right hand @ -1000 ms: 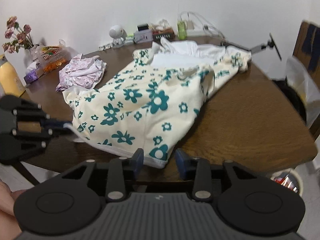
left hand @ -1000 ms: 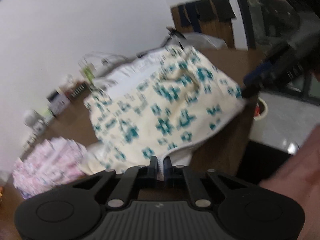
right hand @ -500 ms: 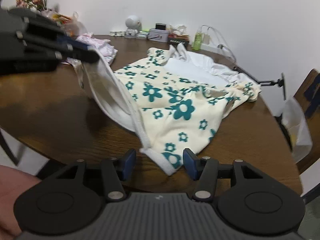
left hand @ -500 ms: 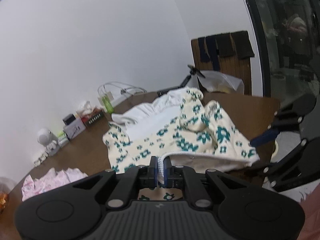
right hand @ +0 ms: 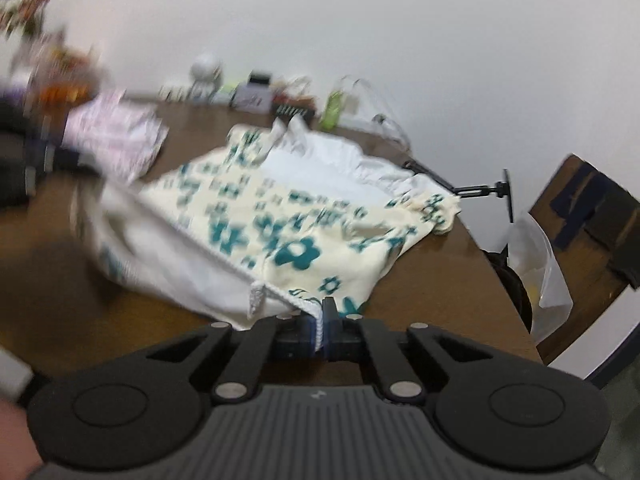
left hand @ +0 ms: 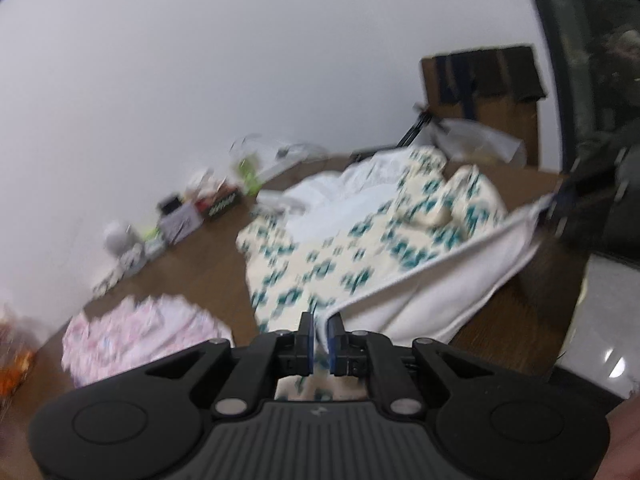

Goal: Fold clothes
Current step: 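Grasp the shirt hem with the left gripper while the right gripper grasps the hem, then lift the hem with both grippers, holding it stretched between them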

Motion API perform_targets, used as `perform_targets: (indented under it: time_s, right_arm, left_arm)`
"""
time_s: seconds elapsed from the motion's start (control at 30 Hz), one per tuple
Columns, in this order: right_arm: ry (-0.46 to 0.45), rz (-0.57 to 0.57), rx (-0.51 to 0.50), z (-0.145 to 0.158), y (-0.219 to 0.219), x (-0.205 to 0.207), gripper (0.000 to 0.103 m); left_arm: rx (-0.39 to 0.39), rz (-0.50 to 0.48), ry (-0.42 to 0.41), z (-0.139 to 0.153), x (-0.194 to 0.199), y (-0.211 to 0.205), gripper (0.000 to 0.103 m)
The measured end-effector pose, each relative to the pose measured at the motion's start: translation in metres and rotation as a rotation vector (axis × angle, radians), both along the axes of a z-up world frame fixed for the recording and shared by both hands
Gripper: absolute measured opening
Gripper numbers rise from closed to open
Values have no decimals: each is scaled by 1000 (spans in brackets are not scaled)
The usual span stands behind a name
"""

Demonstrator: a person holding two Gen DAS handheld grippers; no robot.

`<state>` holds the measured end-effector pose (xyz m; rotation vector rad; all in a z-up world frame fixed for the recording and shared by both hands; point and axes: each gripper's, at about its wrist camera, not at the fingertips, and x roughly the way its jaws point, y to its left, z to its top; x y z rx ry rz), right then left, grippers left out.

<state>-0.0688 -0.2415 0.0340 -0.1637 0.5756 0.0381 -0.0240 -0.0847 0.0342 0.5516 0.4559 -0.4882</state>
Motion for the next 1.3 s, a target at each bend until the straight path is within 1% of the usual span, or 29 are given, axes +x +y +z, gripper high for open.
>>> perform_targets:
  time_s: [0.07,0.13,0.17,0.2,0.27,0.4,0.53,0.7,0.73,0.77,0.8,0.9,1.0,1.07,1.13,1.2,1.23,1.3]
  right_arm:
    - [-26,-7,51,6,-4,-2,2]
    - [-52,-15,92,11,-7,-4,2]
    - [-65,-21,106,13,-7,-5,2]
    - [-79,-27,121,14,-8,-6,2]
    - [-102,-53,147,16,-12,-7,2]
    - [-127,-87,177,16,-16,-10,2]
    - [-131,-83,186,16,-15,-12,2]
    - [-126,-92,190,14,-15,-15,2]
    - [-124,-94,192,13,-15,-16,2]
    - [-124,-92,195,14,-15,-17,2]
    - [-124,-89,196,14,-15,-18,2]
    - [-119,-84,198,14,-14,-21,2]
    - [-103,-82,199,12,-14,-23,2]
    - [-87,-78,195,9,-14,-23,2]
    - [-66,-68,194,7,-14,-22,2]
    - [-47,-36,206,18,-18,-12,2]
    - [-38,-19,213,24,-20,-7,2]
    - [-20,14,226,36,-24,3,2]
  left_arm:
    - [15,23,15,-9,0,0,17]
    - [19,28,34,-15,-1,2,17]
    - [21,30,42,-17,-2,2,19]
    - [24,30,48,-19,-3,2,24]
    - [29,27,59,-21,-6,3,29]
    - [39,2,84,-23,-8,4,29]
    - [40,0,99,-25,-8,6,29]
    - [15,-21,135,-24,-12,7,24]
    - [10,-25,143,-24,-13,8,22]
    - [6,-28,147,-24,-14,8,17]
    - [1,-30,151,-24,-15,9,15]
    - [-13,-35,161,-24,-18,10,5]
    - [-26,-41,172,-23,-20,12,2]
    - [-37,-32,160,-22,-22,14,1]
    - [-39,-20,130,-15,-21,17,1]
    - [-34,-10,91,-6,-18,19,1]
    - [-21,-3,46,6,-12,18,1]
    - [12,16,-74,37,7,11,1]
